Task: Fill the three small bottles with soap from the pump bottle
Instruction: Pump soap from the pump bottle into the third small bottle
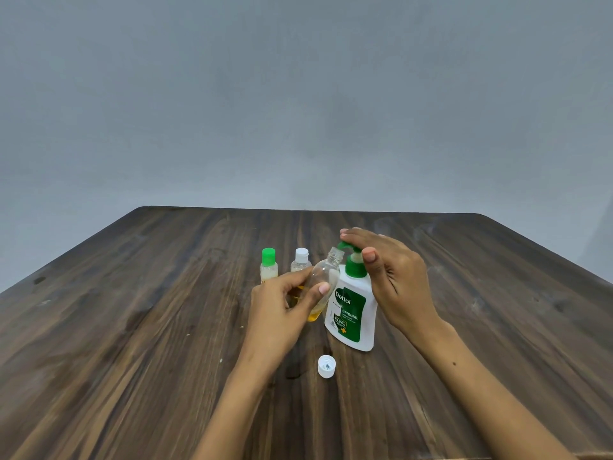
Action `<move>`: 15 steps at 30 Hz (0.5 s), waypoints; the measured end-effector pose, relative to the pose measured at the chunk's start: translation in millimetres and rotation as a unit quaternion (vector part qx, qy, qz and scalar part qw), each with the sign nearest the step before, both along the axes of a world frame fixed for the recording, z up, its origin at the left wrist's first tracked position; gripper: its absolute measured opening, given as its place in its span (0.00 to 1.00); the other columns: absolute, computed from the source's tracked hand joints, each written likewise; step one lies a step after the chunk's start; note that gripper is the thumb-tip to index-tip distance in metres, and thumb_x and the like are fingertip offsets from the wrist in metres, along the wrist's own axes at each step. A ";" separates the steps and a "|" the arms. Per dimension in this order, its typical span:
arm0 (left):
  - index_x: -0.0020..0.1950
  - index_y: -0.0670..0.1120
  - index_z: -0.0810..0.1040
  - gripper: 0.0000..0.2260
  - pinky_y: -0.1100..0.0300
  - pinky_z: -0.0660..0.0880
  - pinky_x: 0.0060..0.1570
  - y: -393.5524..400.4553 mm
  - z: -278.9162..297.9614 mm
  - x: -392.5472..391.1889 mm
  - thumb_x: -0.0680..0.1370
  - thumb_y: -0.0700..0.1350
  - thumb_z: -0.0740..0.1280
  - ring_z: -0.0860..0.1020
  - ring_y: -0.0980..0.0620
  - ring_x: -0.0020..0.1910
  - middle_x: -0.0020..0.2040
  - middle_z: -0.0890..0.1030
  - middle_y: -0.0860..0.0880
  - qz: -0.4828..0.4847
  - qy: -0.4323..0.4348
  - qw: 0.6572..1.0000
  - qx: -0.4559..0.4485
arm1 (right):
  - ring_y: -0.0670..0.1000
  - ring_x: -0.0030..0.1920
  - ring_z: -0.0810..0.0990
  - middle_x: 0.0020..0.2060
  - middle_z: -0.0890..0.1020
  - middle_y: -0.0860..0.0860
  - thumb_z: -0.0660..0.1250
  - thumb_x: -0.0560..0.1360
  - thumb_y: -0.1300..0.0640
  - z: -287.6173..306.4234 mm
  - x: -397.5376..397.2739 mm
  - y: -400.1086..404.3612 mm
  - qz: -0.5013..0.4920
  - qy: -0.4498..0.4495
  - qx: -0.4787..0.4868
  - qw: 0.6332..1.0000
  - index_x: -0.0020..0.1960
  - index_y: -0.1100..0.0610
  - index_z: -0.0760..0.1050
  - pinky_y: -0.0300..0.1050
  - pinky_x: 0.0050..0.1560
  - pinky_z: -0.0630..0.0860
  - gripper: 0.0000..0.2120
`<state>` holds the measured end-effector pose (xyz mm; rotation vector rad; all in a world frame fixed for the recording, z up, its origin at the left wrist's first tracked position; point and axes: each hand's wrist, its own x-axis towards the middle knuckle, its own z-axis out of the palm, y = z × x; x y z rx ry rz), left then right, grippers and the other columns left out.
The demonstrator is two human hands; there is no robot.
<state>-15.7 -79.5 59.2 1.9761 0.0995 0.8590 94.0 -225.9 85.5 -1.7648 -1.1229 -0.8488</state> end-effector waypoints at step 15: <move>0.55 0.62 0.81 0.09 0.59 0.79 0.49 -4.2 -1.7 0.7 0.76 0.50 0.70 0.81 0.65 0.47 0.43 0.84 0.63 -0.015 0.007 1.000 -0.010 | 0.46 0.59 0.80 0.55 0.83 0.48 0.44 0.81 0.36 -0.8 1.8 -0.2 -0.002 -0.010 0.010 1.000 0.56 0.57 0.82 0.49 0.58 0.76 0.34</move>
